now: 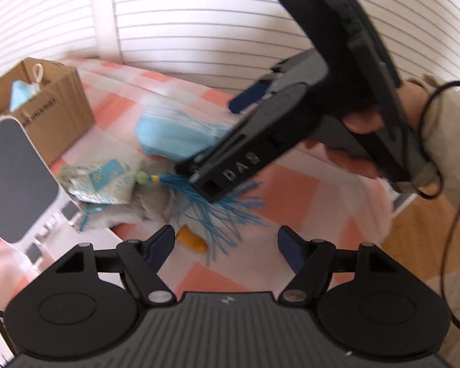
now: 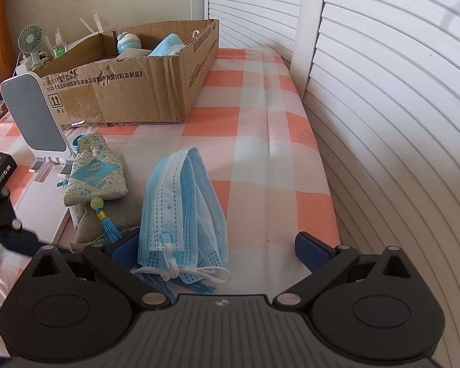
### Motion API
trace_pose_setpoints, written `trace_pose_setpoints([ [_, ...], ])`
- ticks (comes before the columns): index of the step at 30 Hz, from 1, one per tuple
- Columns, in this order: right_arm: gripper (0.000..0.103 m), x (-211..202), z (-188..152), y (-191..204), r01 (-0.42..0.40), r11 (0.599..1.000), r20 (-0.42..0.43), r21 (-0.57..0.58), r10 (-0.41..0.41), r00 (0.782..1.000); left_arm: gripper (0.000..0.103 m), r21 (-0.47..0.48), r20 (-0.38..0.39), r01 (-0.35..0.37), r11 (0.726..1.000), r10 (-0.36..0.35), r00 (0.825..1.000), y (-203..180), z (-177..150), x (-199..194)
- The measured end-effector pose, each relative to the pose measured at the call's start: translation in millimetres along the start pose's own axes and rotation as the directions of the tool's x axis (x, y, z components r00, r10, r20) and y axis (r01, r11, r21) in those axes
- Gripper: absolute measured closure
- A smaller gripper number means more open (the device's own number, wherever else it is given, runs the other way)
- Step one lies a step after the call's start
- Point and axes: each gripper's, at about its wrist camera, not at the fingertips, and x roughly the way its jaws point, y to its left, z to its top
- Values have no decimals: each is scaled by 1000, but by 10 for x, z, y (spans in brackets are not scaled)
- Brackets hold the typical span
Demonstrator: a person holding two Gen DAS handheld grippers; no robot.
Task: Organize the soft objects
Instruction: 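Move the left tool to the orange earplug while the right tool approaches the folded blue masks, then close the left gripper on the orange earplug while the right gripper grasps the blue masks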
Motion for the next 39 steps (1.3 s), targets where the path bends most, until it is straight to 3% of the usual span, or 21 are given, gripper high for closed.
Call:
trace_pose_setpoints([
  [3, 0, 0, -8, 1, 0, 1000, 4, 0, 0, 1000, 35, 25, -20, 29, 999, -29, 999, -9, -24, -63],
  [6, 0, -3, -13, 4, 2, 1000, 7, 2, -2, 1000, 40, 41, -22, 9, 999, -8, 1000, 3, -19, -87],
  [10, 0, -11, -22, 11, 6, 1000, 9, 5, -6, 1000, 60, -9, -22, -28, 1000, 28, 999, 117, 6, -65],
  [17, 0, -17, -25, 22, 13, 1000, 13, 10, -13, 1000, 66, -62, 5, -68, 996, 68, 998, 135, -20, -46],
  [24, 0, -25, -30, 29, 20, 1000, 15, 14, -20, 1000, 82, -77, 35, -93, 993, 96, 995, 35, -47, -47],
  [33, 0, -41, -50, 43, 14, 1000, 26, -8, -14, 1000, 83, -168, 68, -102, 980, 115, 991, 29, -175, -219],
  [39, 1, -80, -44, 72, 12, 999, 43, -32, -10, 999, 83, -257, 74, -163, 953, 187, 980, 101, -393, -482],
])
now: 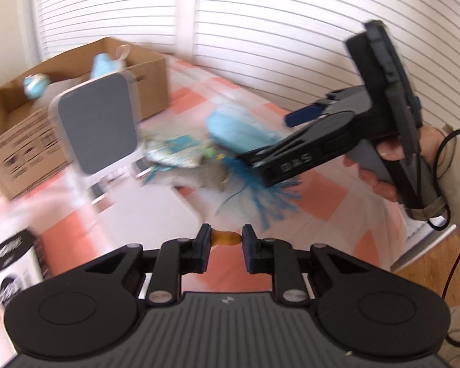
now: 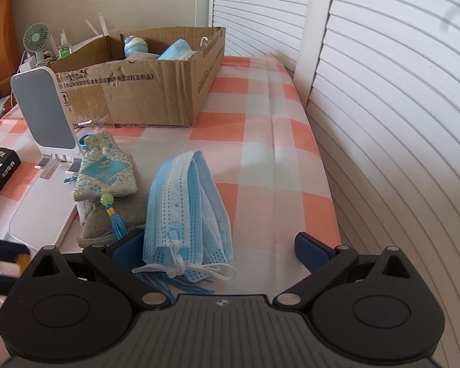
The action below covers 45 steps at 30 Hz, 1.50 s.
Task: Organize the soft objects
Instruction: 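Close the left gripper on the orange earplug while the right gripper grasps the blue masks, then carry the earplug and blue masks into the cardboard box and release both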
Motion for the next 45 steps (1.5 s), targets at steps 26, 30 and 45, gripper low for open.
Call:
trace_pose_setpoints([
  [26, 74, -385, 104, 181, -84, 993, 38, -78, 88, 995, 83, -100, -19, -115, 988, 114, 993, 346, -252, -376],
  [30, 74, -562, 121, 219, -116, 990, 56, -85, 121, 991, 83, -104, -9, -132, 986, 132, 991, 404, -249, -493],
  [45, 74, -778, 211, 234, -89, 989, 66, -121, 98, 993, 83, -148, 18, -229, 962, 235, 972, 866, -176, -835],
])
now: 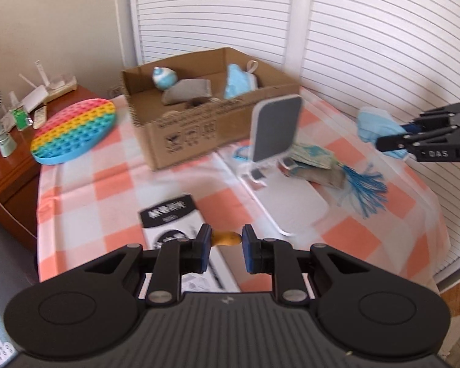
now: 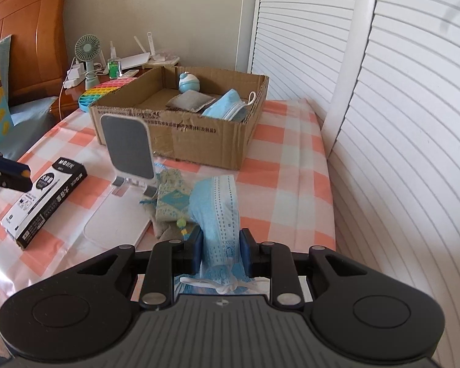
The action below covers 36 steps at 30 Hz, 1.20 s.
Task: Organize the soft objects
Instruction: 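Carry the earplug and blue masks into the cardboard box and release both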
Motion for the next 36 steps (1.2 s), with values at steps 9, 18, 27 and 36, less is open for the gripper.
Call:
trace_pose_setpoints([
  [9, 74, 171, 397, -25, -7, 1000, 19, -3, 7, 1000, 83, -6, 22, -49, 999, 49, 999, 305, 356, 161],
  [18, 74, 463, 978, 43, -50, 998, 61, -29, 52, 997, 83, 35, 66, -54, 998, 52, 997, 404, 1015, 481],
  [27, 74, 929, 1545, 135, -93, 994, 52, -56, 96, 994, 80, 0, 90, -64, 998, 63, 994, 549, 1681, 1101],
  [36, 74, 1244, 1717, 199, -98, 993, 23, -63, 100, 995, 22, -102, 114, -125, 987, 136, 984, 812, 1606, 1124],
])
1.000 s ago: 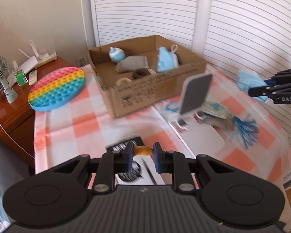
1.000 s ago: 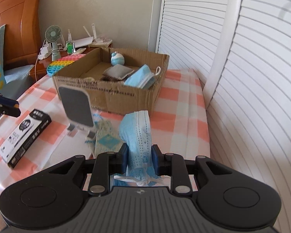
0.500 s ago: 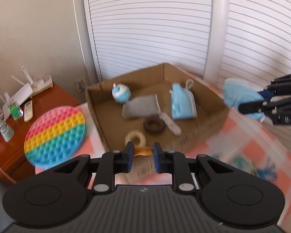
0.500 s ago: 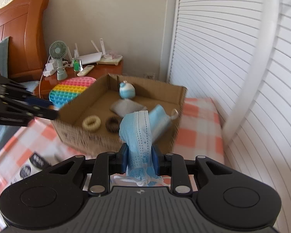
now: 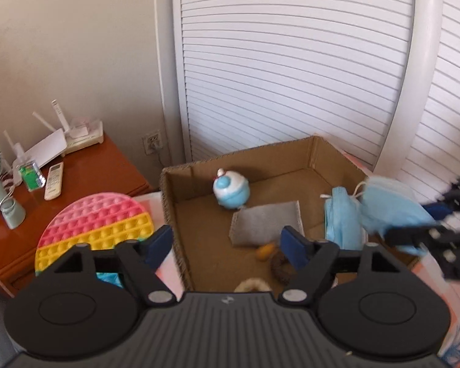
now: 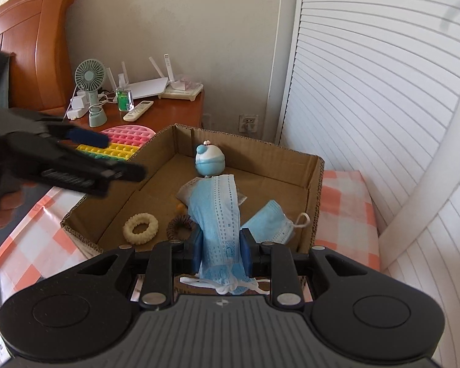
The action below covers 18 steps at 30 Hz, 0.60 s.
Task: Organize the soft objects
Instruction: 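Carry the earplug and blue masks into the cardboard box and release both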
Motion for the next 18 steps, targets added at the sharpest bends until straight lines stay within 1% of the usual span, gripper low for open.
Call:
trace_pose_setpoints([
  [1, 74, 25, 31, 8, -2, 1000, 1, -1, 2, 1000, 22, 11, -3, -17, 1000, 17, 1000, 7, -36, -57],
  [2, 71, 47, 64, 15, -8, 1000, 3, 1, 8, 1000, 22, 27, -4, -37, 999, 38, 999, 10, -71, -112],
  [4, 46, 92, 135, 30, -18, 1000, 10, 9, 18, 1000, 21, 49, -15, -77, 996, 78, 997, 40, -128, -177],
  [5, 23, 107, 162, 38, -8, 1000, 14, 16, 7, 1000, 21, 54, -23, -87, 995, 88, 996, 53, -149, -210],
  [6, 10, 106, 170, 38, 2, 1000, 25, 26, -3, 1000, 20, 57, -27, -88, 994, 90, 996, 67, -179, -256],
  [10, 8, -11, 101, -4, -7, 998, 43, 64, 4, 999, 14, 44, -29, -90, 995, 91, 995, 88, -341, -491],
  [14, 7, -234, -40, -39, 17, 996, 56, 83, -22, 998, 12, 30, -17, -86, 996, 86, 996, 17, -507, -747],
  [18, 1, -504, -249, -78, 37, 995, 69, 92, -43, 997, 12, 5, -9, -71, 997, 72, 997, -138, -688, -1006],
])
